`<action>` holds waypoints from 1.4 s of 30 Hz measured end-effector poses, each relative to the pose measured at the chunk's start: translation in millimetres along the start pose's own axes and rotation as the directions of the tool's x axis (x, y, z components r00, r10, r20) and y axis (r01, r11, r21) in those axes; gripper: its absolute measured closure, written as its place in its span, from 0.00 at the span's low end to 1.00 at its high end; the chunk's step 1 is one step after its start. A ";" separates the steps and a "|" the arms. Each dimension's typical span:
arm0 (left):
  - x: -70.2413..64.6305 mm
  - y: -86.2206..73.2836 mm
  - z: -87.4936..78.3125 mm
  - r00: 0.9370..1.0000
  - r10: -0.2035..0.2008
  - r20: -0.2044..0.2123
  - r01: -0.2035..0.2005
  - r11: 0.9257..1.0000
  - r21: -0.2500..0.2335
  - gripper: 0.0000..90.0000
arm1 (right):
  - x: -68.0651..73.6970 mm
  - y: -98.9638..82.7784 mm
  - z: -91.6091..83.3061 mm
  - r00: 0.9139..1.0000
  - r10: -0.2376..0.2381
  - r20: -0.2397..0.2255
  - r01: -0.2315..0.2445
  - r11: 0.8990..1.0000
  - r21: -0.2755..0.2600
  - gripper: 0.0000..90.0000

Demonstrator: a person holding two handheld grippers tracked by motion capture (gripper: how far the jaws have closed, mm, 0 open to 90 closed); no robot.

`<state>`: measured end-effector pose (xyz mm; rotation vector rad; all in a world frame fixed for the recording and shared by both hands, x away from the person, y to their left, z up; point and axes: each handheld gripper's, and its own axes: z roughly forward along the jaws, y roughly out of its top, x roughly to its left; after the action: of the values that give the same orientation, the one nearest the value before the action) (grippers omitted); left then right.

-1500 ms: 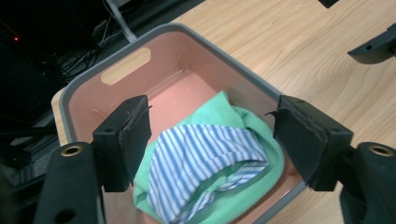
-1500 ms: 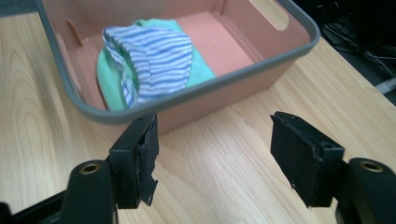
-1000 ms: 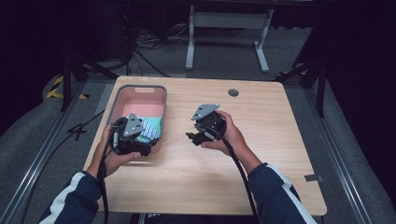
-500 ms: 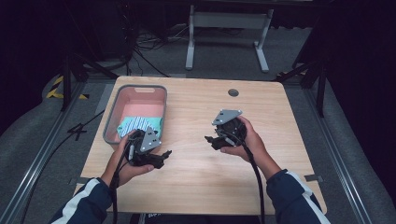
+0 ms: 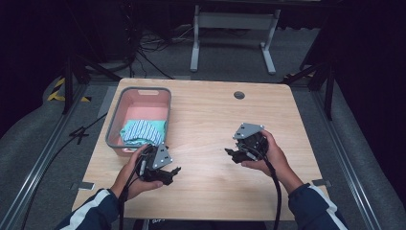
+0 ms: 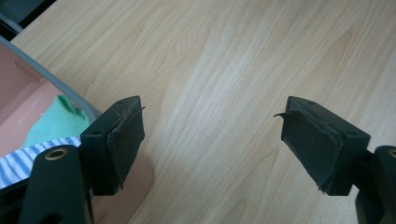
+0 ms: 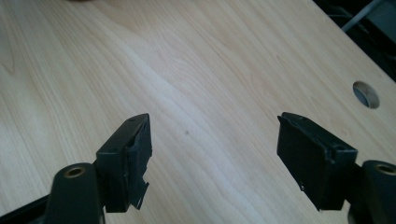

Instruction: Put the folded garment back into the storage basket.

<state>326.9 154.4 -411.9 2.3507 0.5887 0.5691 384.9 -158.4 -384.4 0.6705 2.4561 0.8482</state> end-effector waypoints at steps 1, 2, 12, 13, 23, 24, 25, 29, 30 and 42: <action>-1.1 -0.8 1.1 1.000 0.001 0.005 -0.001 1.000 0.001 0.24 | -0.2 -4.6 -0.6 1.000 0.000 0.003 0.000 1.000 0.000 0.30; -1.8 -1.9 2.7 1.000 0.012 0.008 -0.012 1.000 0.004 0.24 | -0.2 -7.2 -1.0 1.000 0.003 0.004 -0.003 1.000 0.003 0.30; -4.8 -14.3 18.0 0.999 0.012 0.050 -0.014 0.999 0.037 0.23 | -1.4 -49.8 -5.5 0.999 0.036 0.030 -0.037 0.998 0.040 0.30; -5.2 -15.2 19.3 0.998 0.011 0.054 -0.013 0.999 0.044 0.23 | -2.1 -55.1 -6.3 0.999 0.041 0.033 -0.042 0.998 0.043 0.30; -6.3 -24.9 31.2 0.995 0.012 0.099 -0.018 0.998 0.059 0.22 | -7.2 -92.0 -9.5 0.995 0.089 0.036 -0.090 0.995 0.045 0.30; -6.2 -26.2 32.3 0.994 0.010 0.105 -0.016 0.998 0.059 0.22 | -7.9 -96.6 -9.7 0.995 0.094 0.036 -0.095 0.995 0.043 0.30; -6.1 -27.6 33.4 0.994 0.010 0.113 -0.017 0.998 0.059 0.22 | -8.4 -101.4 -9.7 0.994 0.100 0.038 -0.101 0.994 0.042 0.30; -5.6 -32.1 36.9 0.992 0.003 0.129 -0.010 0.999 0.053 0.22 | -10.5 -120.2 -11.2 0.990 0.137 0.030 -0.138 0.989 0.045 0.29; -5.1 -33.3 37.7 0.991 -0.001 0.136 -0.005 0.999 0.050 0.22 | -11.5 -124.4 -12.1 0.989 0.148 0.029 -0.150 0.988 0.044 0.29; -1.7 -48.2 46.7 0.970 -0.058 0.236 0.053 0.998 0.030 0.20 | -16.6 -167.8 -16.2 0.960 0.280 -0.012 -0.280 0.960 -0.005 0.26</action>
<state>337.7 164.7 -477.4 2.3709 0.5512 0.2519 339.5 -291.1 -479.4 1.0312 2.4013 0.9657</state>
